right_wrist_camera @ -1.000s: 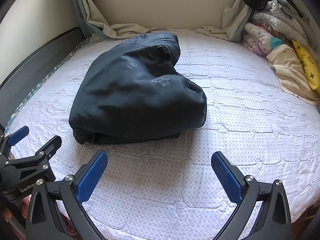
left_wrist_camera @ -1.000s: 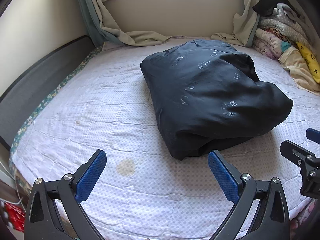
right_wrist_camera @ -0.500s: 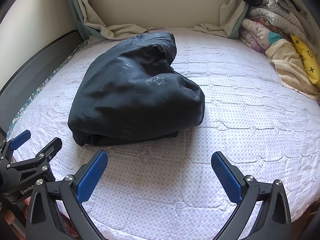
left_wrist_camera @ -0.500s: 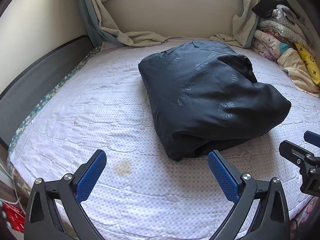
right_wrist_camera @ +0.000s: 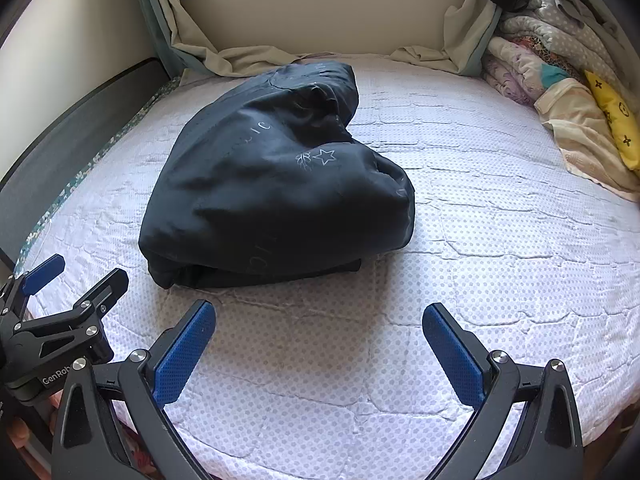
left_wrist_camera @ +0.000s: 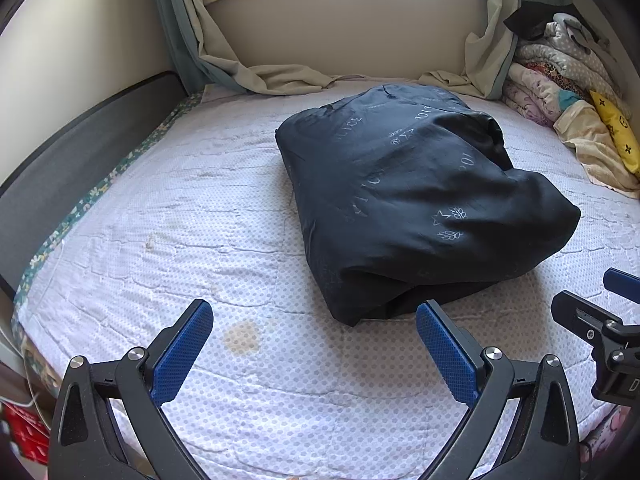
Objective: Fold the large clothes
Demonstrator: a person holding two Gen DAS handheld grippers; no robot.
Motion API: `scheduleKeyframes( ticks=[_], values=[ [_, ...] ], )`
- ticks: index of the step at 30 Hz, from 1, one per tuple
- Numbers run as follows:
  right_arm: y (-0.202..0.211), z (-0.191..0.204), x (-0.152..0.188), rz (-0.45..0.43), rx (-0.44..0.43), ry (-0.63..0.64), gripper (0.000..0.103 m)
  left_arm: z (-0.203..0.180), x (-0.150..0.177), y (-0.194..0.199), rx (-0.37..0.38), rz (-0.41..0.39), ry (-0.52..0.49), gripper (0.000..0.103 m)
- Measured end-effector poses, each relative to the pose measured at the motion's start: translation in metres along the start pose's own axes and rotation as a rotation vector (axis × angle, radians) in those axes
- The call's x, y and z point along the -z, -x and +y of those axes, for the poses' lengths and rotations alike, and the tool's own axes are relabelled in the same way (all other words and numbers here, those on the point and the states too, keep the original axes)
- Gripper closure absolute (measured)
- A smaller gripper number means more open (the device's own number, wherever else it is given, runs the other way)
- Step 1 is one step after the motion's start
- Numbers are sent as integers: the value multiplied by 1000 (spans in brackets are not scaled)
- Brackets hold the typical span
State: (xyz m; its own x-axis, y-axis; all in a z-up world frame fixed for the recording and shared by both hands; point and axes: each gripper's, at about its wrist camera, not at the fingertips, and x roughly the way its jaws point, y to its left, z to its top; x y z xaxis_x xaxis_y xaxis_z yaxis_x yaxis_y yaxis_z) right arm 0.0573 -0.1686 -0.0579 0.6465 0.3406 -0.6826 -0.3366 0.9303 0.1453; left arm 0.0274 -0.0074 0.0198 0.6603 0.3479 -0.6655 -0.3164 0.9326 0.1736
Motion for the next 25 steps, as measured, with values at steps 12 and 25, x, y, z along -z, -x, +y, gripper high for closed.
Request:
scheduleKeyframes(
  ticks=[12,25],
  values=[
    [0,1,1,-3,-2,11,0,0,-1,7,36,-18,5,0],
    [-1,-2,1,9,-10,8,0,13,-1,6,62,-9,63,0]
  ],
)
